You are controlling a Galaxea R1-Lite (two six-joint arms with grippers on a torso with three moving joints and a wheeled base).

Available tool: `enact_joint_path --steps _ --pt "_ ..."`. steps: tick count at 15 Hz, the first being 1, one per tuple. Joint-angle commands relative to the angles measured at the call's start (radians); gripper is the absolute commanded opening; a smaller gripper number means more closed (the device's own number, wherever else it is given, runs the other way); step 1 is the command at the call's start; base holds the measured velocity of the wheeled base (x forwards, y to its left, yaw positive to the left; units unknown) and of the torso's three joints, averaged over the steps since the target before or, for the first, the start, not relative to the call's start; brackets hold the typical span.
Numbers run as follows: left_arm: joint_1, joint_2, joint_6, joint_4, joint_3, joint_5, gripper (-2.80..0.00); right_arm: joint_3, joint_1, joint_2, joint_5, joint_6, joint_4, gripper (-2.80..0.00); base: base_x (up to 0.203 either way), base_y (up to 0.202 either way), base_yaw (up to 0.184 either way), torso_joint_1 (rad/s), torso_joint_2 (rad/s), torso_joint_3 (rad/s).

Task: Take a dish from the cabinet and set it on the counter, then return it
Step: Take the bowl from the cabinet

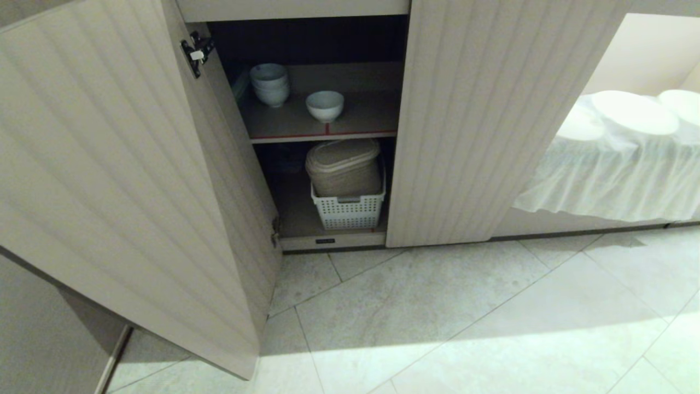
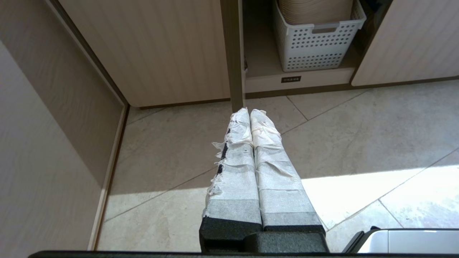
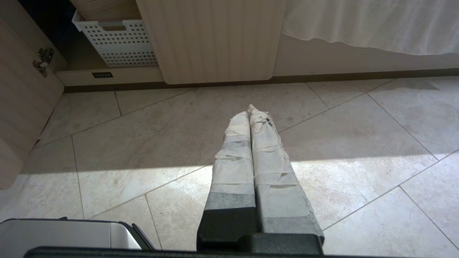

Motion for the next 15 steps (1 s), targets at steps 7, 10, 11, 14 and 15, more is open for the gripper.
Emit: enact_joint_path --steps 7,10,11,14,15 --pt "0.001 0.001 -0.001 0.001 0.000 0.001 -2.80 0.000 0.000 0.000 -0.001 0.000 0.000 -2.80 0.000 0.000 0.000 0.000 0.00 0.000" --pt "0.000 0.001 -0.004 0.000 0.001 0.000 -2.80 0.000 0.001 0.000 0.000 0.000 0.000 -2.80 0.000 0.000 0.000 0.000 0.00 0.000" --pt "0.000 0.001 -0.006 0.000 -0.001 0.000 -2.80 0.000 0.000 0.000 0.001 0.000 0.000 -2.80 0.000 0.000 0.000 0.000 0.00 0.000" --pt "0.001 0.001 -0.007 0.000 -0.001 0.000 -2.80 0.000 0.000 0.000 -0.001 0.000 0.000 -2.80 0.000 0.000 0.000 0.000 0.00 0.000" --pt "0.001 0.001 -0.007 0.000 -0.001 0.000 -2.80 0.000 0.000 0.000 0.001 0.000 0.000 -2.80 0.000 0.000 0.000 0.000 0.00 0.000"
